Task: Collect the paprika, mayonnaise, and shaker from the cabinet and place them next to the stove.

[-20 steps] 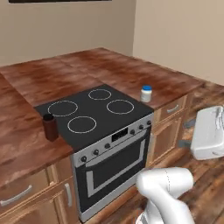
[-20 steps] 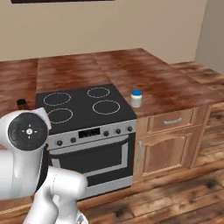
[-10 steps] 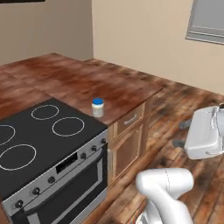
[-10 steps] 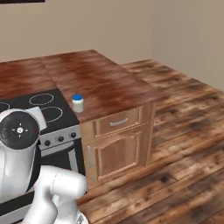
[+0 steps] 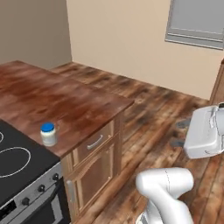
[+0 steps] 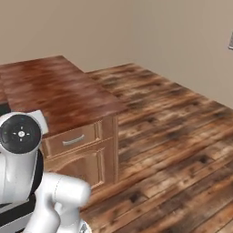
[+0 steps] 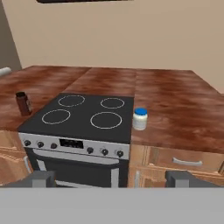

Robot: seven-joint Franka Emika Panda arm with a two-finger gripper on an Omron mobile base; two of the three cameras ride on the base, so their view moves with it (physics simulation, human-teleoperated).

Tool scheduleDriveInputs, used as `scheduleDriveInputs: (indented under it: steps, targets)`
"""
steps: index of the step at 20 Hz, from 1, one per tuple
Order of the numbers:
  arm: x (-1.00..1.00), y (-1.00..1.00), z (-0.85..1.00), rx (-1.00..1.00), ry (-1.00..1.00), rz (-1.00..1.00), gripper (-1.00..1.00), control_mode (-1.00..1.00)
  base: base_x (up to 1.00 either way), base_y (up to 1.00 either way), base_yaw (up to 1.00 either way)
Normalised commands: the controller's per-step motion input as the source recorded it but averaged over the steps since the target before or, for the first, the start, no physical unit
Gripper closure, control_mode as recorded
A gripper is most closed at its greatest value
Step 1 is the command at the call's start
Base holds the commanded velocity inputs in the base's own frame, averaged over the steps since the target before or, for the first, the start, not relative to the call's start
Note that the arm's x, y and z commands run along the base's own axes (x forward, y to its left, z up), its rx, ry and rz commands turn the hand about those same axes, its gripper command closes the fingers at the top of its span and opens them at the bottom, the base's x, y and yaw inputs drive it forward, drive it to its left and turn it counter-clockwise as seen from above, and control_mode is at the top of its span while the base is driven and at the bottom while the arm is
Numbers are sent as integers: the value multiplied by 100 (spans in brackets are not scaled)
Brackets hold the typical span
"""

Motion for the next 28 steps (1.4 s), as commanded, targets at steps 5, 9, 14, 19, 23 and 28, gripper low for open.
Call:
scheduleDriveInputs:
  steps: [5, 9, 14, 19, 23, 28]
  targets:
    - [0, 0, 0, 0, 0, 0, -100, 100, 48, -75, -36]
    - [0, 0, 0, 0, 0, 0, -100, 100, 35, -39, -50]
    - [0, 0, 0, 0, 0, 0, -100, 100, 32, -18, -57]
    - [0, 0, 0, 0, 0, 0, -100, 100, 59, -39, -48]
    - [0, 0, 0, 0, 0, 0, -100, 100, 76, -40, -41]
    - [0, 0, 0, 0, 0, 0, -100, 100, 88, -68, -26]
